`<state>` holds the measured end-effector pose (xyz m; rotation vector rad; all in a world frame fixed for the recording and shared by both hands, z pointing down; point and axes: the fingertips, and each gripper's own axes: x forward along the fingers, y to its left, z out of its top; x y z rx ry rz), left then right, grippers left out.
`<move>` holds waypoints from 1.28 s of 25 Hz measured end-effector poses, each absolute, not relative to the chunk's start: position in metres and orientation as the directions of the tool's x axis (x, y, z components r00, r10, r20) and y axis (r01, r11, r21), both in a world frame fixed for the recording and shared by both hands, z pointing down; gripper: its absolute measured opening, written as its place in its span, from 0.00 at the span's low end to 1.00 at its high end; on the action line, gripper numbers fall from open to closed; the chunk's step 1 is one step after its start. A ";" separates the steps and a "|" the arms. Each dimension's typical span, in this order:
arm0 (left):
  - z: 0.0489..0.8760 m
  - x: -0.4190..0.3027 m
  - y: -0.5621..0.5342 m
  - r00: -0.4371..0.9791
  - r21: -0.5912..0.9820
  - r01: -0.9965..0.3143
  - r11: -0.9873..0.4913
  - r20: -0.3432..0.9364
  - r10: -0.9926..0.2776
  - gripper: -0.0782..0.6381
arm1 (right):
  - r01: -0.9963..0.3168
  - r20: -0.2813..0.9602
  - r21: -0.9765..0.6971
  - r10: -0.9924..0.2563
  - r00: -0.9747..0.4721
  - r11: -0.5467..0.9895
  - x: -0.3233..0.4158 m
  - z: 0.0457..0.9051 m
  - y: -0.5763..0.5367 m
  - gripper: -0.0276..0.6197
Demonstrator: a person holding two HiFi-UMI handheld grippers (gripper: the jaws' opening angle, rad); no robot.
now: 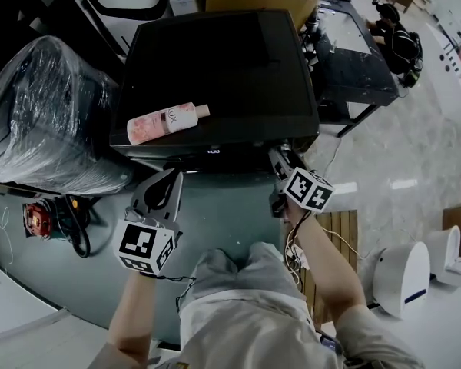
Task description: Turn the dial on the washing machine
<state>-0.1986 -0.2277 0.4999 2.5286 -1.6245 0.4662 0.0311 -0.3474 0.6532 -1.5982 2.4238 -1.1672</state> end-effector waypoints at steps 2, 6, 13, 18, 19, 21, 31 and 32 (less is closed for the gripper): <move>0.497 -0.201 -0.225 0.390 -0.070 -0.901 -0.427 0.297 -0.872 0.13 | -0.791 0.373 -0.576 -0.795 -0.478 0.206 0.029 0.653 -0.348 0.50; 0.489 -0.196 -0.218 0.420 -0.064 -0.890 -0.452 0.270 -0.866 0.13 | -0.840 0.399 -0.497 -0.803 -0.444 0.217 0.028 0.652 -0.348 0.50; 0.482 -0.203 -0.213 0.388 -0.040 -0.910 -0.414 0.274 -0.880 0.13 | -0.911 0.449 -0.341 -0.810 -0.376 0.233 0.028 0.651 -0.346 0.50; 0.475 -0.209 -0.209 0.376 -0.029 -0.916 -0.400 0.285 -0.882 0.13 | -0.921 0.508 -0.303 -0.776 -0.374 0.245 0.027 0.647 -0.340 0.55; 0.472 -0.210 -0.209 0.376 -0.029 -0.916 -0.401 0.286 -0.881 0.13 | -0.921 0.514 -0.298 -0.772 -0.375 0.249 0.028 0.643 -0.338 0.55; 0.466 -0.211 -0.208 0.377 -0.028 -0.916 -0.400 0.284 -0.882 0.13 | -0.923 0.518 -0.282 -0.768 -0.378 0.264 0.030 0.631 -0.334 0.55; 0.431 -0.214 -0.201 0.364 -0.040 -0.921 -0.388 0.269 -0.892 0.13 | -0.881 0.458 -0.234 -0.753 -0.473 0.411 0.017 0.547 -0.306 0.52; 0.427 -0.214 -0.199 0.360 -0.041 -0.922 -0.385 0.271 -0.893 0.13 | -0.876 0.448 -0.224 -0.753 -0.482 0.428 0.015 0.537 -0.303 0.50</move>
